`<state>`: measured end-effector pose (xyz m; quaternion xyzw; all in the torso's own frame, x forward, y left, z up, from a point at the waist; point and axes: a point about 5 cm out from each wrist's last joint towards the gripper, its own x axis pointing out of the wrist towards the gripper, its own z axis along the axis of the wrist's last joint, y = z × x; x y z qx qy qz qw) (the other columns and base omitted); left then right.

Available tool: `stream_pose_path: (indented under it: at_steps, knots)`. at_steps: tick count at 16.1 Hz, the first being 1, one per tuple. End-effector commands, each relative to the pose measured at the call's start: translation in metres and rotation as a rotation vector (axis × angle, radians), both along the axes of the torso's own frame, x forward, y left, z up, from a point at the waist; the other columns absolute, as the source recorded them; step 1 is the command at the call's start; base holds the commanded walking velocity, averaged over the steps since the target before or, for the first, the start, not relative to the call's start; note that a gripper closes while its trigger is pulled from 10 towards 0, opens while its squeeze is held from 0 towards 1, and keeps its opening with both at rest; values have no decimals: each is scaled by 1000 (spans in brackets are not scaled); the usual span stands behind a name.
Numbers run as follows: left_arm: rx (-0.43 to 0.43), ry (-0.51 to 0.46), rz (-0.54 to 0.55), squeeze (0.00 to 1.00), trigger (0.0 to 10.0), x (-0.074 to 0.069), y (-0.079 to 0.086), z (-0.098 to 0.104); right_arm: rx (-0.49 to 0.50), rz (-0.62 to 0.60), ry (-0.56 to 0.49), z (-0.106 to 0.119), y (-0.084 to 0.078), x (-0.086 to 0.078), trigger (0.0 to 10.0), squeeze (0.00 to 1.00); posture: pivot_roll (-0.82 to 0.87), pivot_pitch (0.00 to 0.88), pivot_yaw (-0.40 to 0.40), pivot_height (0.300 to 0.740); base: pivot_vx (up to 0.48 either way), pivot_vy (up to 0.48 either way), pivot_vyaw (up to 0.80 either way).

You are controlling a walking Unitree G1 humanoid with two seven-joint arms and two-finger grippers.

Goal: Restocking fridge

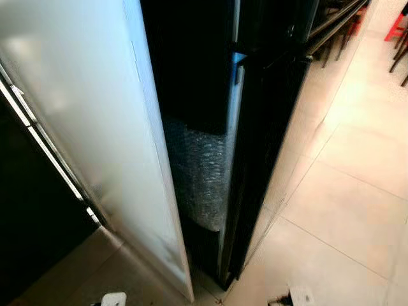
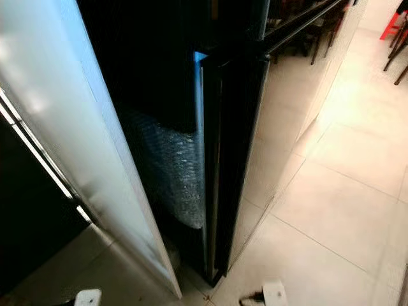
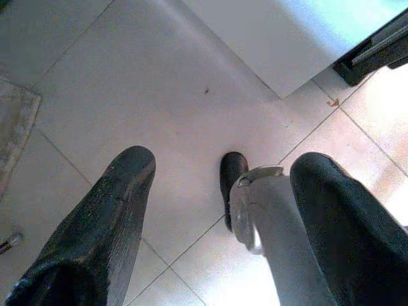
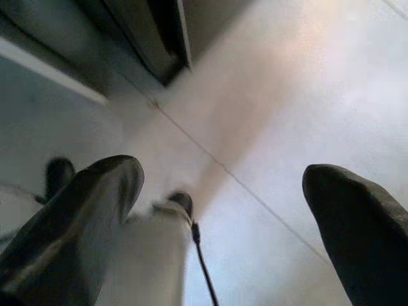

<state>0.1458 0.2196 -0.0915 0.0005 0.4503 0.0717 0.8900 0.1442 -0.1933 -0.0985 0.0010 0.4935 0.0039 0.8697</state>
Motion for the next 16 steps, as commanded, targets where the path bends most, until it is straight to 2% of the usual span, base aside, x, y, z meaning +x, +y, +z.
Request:
stream_pose_path:
  at_steps: [1, 5, 9, 13, 16]
  knots:
    - [-5, 12, -4, 0, 10000, -1, -3, -1, -14, 9, 17, -1, -9, -6, 10000, 0, -34, 0, 7, 740, 0, -401, 0]
    - [-2, 14, -15, 0, 10000, -2, -1, -1, -30, -11, 31, -2, -15, -12, 10000, 0, -29, 0, 9, 740, 0, -404, 0]
    - [-2, 11, -17, 0, 10000, -1, 0, -1, -16, 2, 29, -4, 1, -11, 10000, 0, -30, 0, 11, 740, 0, -404, 0]
    - [-2, 9, -20, 0, 10000, 1, -1, 0, -16, -42, 14, -2, 8, 0, 10000, 0, -33, 33, 8, 740, 0, -405, 0]
    - [-8, 10, -13, 0, 10000, 0, -3, -1, -25, -51, 14, 0, 2, 3, 10000, 0, -35, 43, 6, 740, 0, 0, 0]
